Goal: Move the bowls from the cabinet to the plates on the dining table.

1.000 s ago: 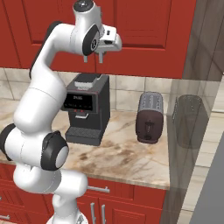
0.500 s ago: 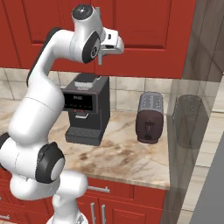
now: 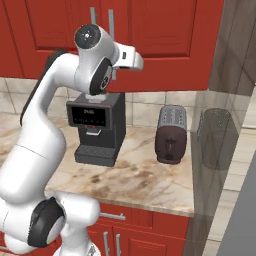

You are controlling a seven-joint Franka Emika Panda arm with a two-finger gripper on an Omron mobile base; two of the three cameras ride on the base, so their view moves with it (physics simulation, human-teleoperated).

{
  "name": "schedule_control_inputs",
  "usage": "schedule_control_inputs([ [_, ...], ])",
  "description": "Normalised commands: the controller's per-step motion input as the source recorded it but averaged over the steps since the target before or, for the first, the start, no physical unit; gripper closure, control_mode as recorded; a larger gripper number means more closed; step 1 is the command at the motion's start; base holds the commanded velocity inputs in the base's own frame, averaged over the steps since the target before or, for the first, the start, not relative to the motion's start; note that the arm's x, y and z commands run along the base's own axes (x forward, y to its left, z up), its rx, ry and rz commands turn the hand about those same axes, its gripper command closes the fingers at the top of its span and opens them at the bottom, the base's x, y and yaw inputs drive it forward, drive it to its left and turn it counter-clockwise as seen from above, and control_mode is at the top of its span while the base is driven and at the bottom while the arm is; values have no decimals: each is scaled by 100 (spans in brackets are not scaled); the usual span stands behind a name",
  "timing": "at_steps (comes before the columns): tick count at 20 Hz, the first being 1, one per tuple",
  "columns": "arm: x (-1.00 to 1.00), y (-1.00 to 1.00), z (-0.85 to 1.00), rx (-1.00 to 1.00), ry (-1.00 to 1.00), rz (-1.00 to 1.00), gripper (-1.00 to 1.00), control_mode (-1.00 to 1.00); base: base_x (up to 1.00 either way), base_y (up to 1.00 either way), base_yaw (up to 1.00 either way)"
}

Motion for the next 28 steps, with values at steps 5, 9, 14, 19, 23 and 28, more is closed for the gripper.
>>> schedule_control_inputs([
  [5,-64,-44,0,0,-15,-2,100,-100,0,0,0],
  [9,-62,-47,0,0,-12,-2,100,-100,0,0,0],
  [14,-52,-50,0,0,-6,-2,100,-100,0,0,0],
  [19,-41,-55,0,0,-1,-2,100,-100,0,0,0],
  [23,-33,-54,0,0,0,-2,100,-100,0,0,0],
  [28,-30,-53,0,0,0,-3,100,-100,0,0,0],
])
